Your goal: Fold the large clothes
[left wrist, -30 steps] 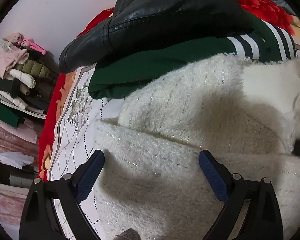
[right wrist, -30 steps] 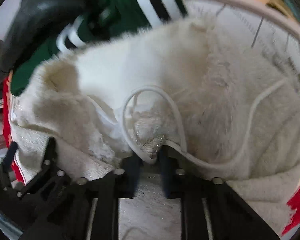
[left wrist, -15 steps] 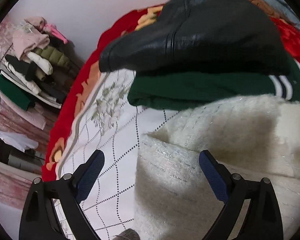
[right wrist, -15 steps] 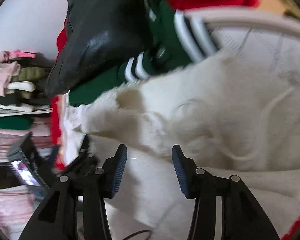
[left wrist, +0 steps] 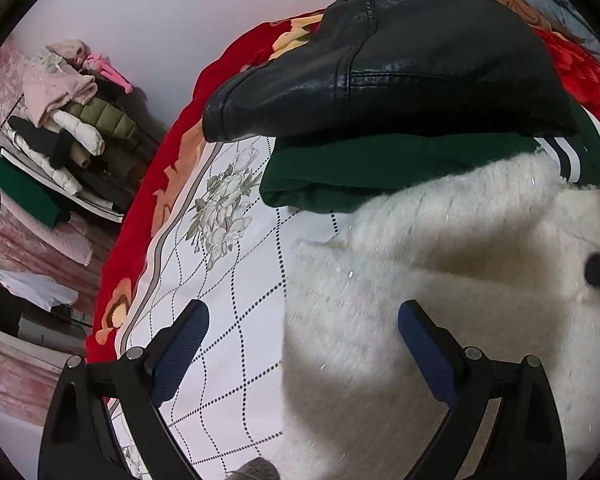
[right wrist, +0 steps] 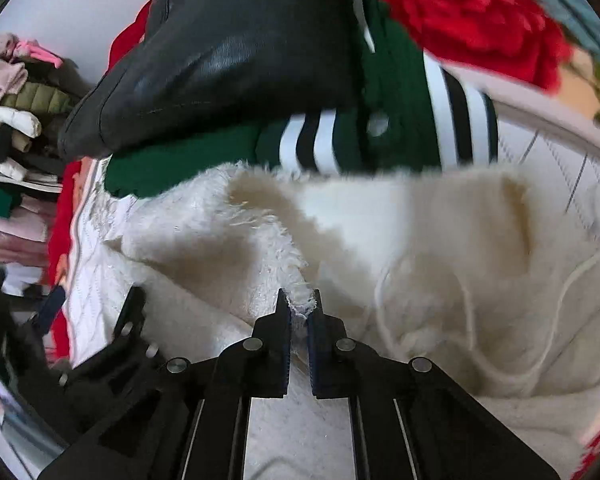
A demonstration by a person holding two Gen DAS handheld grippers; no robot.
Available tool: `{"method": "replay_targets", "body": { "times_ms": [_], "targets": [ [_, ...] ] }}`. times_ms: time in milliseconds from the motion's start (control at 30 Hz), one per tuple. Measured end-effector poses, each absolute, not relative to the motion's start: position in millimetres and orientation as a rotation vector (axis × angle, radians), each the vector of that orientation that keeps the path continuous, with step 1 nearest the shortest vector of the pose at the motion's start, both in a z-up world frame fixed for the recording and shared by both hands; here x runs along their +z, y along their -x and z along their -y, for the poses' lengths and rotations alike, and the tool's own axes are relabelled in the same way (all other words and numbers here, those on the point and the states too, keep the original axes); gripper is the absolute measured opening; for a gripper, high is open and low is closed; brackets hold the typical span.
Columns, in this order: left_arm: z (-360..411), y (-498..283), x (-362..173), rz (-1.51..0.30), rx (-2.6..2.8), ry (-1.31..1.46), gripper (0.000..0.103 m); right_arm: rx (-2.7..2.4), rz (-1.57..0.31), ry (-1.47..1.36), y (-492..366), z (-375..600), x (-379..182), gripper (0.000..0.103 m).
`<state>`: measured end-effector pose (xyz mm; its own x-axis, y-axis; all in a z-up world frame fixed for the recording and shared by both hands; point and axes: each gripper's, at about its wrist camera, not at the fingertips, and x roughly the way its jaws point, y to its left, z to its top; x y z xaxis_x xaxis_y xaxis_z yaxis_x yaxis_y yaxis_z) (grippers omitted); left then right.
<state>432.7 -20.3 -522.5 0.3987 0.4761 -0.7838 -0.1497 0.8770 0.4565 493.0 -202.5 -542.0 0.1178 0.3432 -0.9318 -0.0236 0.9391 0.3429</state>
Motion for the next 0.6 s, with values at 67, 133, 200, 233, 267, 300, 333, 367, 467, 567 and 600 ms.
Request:
{"method": "replay_targets", "body": {
  "times_ms": [67, 133, 200, 233, 267, 300, 333, 367, 467, 567, 600],
  "targets": [
    [19.6, -429.7, -520.5, -1.097, 0.403, -0.343, 0.097, 0.257, -1.492, -0.301, -508.2, 209.9, -555.6, 0.007],
    [15.9, -425.1, -516.1, -1.103, 0.401, -0.341, 0.097, 0.27, -1.533, -0.335, -528.6, 212.7, -571.7, 0.01],
    [7.6, -415.2, -507.9, -1.098, 0.4, -0.329, 0.097, 0.294, -1.549, -0.381, -528.2, 235.3, -564.6, 0.022],
    [0.4, -407.4, -502.9, -1.1, 0.401, -0.318, 0.097, 0.292, -1.512, -0.384, -521.7, 252.7, -549.3, 0.035],
    [-8.2, -397.4, -498.6, -1.106, 0.405, -0.306, 0.097, 0.296, -1.467, -0.386, -512.4, 269.1, -532.2, 0.044],
    [-20.2, -383.8, -494.4, -1.116, 0.413, -0.292, 0.097, 0.294, -1.439, -0.391, -503.3, 282.4, -519.6, 0.066],
    [-27.5, -375.1, -494.1, -1.128, 0.419, -0.288, 0.097, 0.283, -1.413, -0.397, -492.0, 298.0, -505.7, 0.077],
    [-38.9, -361.4, -495.0, -1.152, 0.43, -0.281, 0.097, 0.26, -1.38, -0.407, -470.3, 321.7, -488.1, 0.078],
    [-61.3, -328.9, -509.9, -1.247, 0.431, -0.253, 0.097, 0.183, -1.389, -0.422, -414.4, 370.3, -467.3, 0.077],
    [-67.1, -309.6, -540.0, -1.348, 0.369, -0.225, 0.097, 0.078, -1.443, -0.425, -364.5, 400.3, -470.2, 0.078],
    [-65.3, -308.3, -549.5, -1.37, 0.344, -0.223, 0.097, 0.023, -1.468, -0.418, -344.4, 412.7, -475.8, 0.078]
  ]
}}
